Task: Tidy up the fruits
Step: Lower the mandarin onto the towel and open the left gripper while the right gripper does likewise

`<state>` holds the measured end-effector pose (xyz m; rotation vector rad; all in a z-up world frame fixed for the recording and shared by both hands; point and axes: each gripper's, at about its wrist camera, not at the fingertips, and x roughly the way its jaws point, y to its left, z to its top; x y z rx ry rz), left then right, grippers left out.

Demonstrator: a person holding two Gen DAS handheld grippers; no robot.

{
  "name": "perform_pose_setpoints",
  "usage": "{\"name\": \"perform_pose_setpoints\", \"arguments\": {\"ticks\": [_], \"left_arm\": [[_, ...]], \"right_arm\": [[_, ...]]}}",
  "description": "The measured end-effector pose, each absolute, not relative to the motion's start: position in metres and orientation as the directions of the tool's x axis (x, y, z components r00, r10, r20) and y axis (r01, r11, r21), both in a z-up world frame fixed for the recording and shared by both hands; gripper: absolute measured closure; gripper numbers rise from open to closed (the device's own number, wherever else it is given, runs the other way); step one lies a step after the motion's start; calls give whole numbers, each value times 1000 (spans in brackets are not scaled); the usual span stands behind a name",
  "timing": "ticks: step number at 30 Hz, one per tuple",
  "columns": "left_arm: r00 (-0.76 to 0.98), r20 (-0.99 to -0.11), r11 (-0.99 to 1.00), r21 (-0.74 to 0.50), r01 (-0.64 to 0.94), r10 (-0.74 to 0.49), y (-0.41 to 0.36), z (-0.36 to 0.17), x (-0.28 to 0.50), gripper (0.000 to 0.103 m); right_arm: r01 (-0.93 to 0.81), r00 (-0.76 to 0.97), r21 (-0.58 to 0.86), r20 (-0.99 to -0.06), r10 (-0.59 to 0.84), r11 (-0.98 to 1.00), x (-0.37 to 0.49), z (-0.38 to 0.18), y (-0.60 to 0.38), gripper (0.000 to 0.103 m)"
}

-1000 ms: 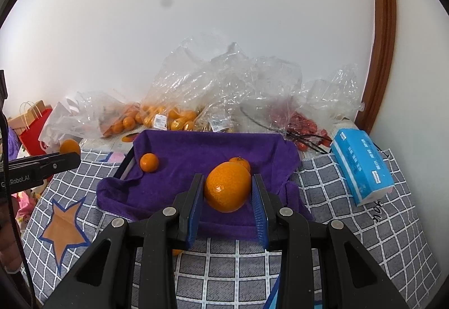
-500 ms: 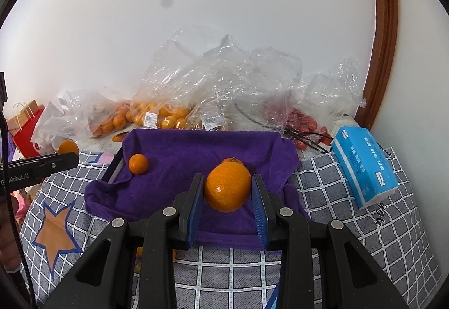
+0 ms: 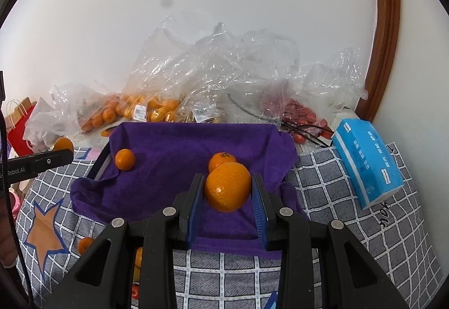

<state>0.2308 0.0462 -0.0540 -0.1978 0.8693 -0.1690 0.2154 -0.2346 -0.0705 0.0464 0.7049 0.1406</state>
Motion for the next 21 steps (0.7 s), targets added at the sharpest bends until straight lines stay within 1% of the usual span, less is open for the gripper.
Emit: {"name": "perform_pose_setpoints", "arguments": {"ticks": [6,13,21], "left_arm": [[608,-763,968,-249,34,-218,52,-71,244,72],[583,-780,963,-270,10,-225,56,-87,256,72],[555,-798,961,-276,8,-234,51,-104,270,72]], "right_arm": [[-117,738,85,-659,143,990,234,-81,-237,70],[-127,730,44,-672,123,991,253,-92,-238,70],[-127,700,56,-702,130,990,272,-114,-240,70]]}}
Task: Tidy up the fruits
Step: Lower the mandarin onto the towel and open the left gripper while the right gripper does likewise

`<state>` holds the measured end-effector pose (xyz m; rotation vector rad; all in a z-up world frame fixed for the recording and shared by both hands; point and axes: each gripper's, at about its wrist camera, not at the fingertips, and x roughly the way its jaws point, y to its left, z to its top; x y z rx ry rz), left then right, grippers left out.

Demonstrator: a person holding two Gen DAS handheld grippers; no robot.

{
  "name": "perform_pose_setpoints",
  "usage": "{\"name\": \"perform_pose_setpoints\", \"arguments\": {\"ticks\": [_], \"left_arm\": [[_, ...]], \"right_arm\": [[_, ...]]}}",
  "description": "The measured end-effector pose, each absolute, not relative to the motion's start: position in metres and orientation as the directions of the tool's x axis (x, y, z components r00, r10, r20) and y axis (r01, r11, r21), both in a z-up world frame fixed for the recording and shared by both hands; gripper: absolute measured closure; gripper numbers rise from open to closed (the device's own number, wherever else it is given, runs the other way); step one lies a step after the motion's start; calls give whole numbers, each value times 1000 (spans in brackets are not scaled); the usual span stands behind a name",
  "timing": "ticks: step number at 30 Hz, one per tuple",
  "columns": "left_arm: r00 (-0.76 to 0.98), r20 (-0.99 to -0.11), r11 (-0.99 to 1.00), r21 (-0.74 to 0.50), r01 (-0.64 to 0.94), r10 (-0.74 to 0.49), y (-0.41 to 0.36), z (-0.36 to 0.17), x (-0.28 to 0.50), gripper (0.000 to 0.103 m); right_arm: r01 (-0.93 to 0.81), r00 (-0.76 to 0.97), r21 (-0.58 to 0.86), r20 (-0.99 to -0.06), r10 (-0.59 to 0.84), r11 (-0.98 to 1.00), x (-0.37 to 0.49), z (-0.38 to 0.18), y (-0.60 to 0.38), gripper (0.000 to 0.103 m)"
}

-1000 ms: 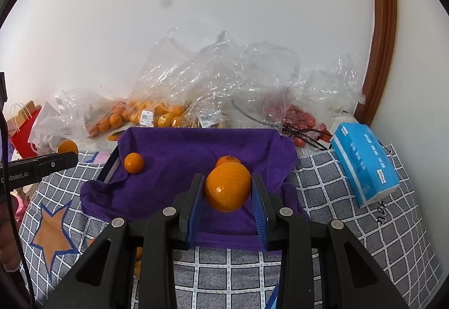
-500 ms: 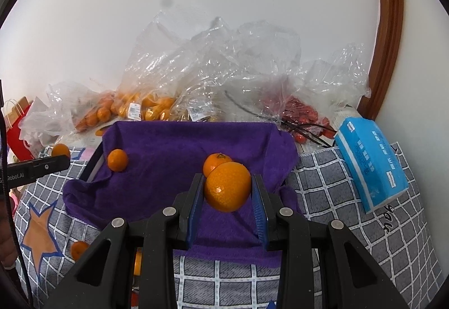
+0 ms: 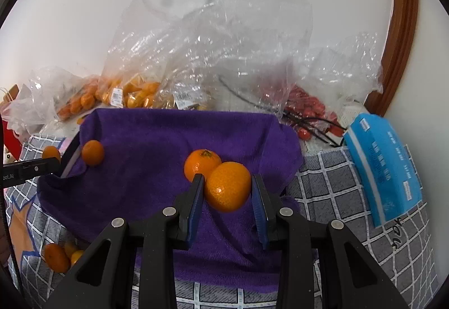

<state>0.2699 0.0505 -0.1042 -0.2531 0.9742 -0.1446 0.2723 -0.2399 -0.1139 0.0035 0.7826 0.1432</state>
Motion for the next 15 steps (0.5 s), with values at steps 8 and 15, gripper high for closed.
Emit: {"name": "perform_pose_setpoints", "arguments": {"ticks": [8,15], "left_arm": [[533,-814,965,-262,17,-230,41,-115,279,72],[512,-832,971,-237,24,-215,31,-124,285,72]], "right_arm": [[-126,680,51,-722,124,991,283,-133,-241,70],[-131,664,58,-736,131,990,289,-144,-243,70]]}}
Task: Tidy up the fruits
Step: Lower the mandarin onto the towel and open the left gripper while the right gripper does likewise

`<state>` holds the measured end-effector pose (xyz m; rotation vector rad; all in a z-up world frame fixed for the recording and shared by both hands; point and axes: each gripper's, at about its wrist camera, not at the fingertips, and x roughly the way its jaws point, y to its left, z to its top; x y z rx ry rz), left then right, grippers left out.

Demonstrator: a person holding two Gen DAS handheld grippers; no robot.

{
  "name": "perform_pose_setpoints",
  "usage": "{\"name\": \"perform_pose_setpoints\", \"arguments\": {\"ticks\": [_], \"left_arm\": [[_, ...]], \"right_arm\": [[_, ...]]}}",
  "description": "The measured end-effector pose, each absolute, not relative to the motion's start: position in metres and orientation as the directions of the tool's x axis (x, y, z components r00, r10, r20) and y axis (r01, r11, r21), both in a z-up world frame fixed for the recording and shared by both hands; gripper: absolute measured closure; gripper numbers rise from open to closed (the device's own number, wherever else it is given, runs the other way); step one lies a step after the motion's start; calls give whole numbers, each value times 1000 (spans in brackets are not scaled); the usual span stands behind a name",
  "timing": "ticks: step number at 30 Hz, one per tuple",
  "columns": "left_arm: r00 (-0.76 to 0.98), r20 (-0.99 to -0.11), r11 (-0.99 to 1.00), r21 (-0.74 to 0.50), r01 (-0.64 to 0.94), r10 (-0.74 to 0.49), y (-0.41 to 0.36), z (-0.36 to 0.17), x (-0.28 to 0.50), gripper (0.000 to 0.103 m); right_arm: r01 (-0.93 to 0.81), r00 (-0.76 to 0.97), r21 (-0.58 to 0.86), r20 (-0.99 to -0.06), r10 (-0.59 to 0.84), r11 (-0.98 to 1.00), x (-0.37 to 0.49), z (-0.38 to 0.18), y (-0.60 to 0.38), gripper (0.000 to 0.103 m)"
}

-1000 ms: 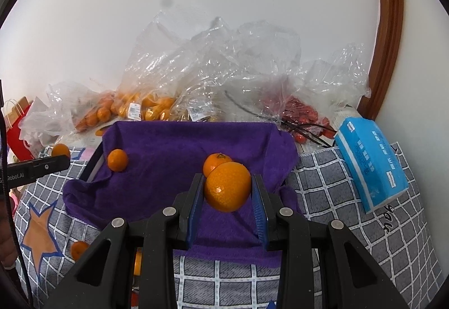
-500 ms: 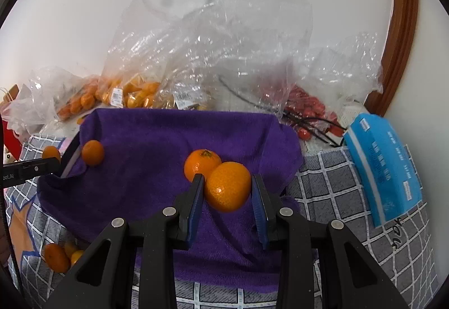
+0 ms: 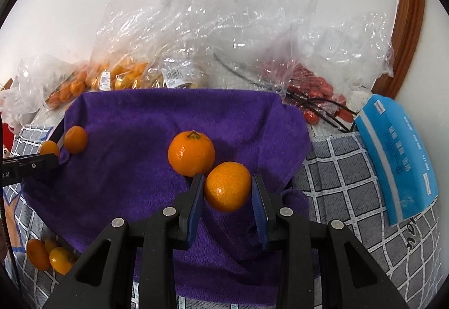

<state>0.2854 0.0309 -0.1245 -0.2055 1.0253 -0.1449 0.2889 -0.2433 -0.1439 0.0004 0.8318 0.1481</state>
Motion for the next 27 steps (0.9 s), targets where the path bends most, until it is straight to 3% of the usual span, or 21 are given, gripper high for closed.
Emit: {"name": "perform_pose_setpoints", "arguments": {"ticks": [14,23,27], "left_arm": [[466,-861,976,-215,23,-201,20,-143,287,72],[450,-872,979,-201,29,-192,14,-145,289,72],[451,-868,975,-218,30,-208,16,-138,283,58]], "right_arm": [[-156,628,23,-769,117,987,293,-156,-231,68],[-146,650,11,-752,105,989,281,-142,-233,48],[-133,670,-14,-738,80,991,273,-129,-234,41]]}}
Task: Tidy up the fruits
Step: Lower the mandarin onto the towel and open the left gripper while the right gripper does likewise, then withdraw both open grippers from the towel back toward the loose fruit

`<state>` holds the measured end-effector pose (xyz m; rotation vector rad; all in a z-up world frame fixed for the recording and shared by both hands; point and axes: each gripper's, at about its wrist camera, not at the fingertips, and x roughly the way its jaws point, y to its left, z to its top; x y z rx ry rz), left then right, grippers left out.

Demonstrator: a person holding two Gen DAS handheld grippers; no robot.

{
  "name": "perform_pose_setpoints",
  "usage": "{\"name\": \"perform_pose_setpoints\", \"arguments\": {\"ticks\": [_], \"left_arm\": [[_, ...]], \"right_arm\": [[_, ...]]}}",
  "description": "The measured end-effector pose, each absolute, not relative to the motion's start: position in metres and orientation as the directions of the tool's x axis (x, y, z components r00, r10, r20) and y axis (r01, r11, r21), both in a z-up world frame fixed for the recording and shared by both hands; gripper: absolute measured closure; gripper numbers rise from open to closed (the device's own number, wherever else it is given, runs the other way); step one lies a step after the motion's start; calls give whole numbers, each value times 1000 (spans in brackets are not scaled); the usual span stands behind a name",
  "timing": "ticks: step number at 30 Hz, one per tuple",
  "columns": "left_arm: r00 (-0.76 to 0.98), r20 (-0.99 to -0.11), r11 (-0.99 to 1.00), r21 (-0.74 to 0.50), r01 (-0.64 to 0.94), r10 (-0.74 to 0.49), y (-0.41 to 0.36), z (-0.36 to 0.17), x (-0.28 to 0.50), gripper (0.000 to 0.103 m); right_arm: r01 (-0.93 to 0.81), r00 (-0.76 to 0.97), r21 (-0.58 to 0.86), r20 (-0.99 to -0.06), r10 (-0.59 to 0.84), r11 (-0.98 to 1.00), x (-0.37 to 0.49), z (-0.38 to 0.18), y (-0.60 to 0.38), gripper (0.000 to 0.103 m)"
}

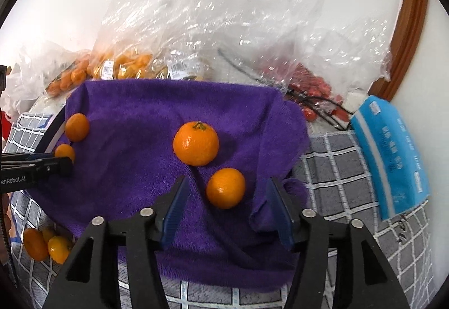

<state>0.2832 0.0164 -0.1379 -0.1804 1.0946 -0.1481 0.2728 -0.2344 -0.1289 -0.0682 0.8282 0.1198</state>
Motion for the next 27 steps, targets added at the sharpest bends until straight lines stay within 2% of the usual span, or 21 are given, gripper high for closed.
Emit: {"name": "perform_pose_setpoints", "arguments": {"ticks": [6,11,15,27], "left_arm": [[495,-846,978,-203,44,-198,18,-117,265,56],[537,-821,978,-207,38,-194,21,-98,247,56],[577,-798,983,-174,53,-172,23,-81,224,56],[631,-758,983,-177,44,-165,28,-48,159,56]], "right_arm": [[-173,697,-90,-715,57,981,259,-101,-227,41],[-192,704,-16,-698,126,981,237,-85,-224,41],[-187,727,-27,-676,120,982,212,-77,-220,41],[-125,760,29,-639,115,992,146,-53,-224,40]]}}
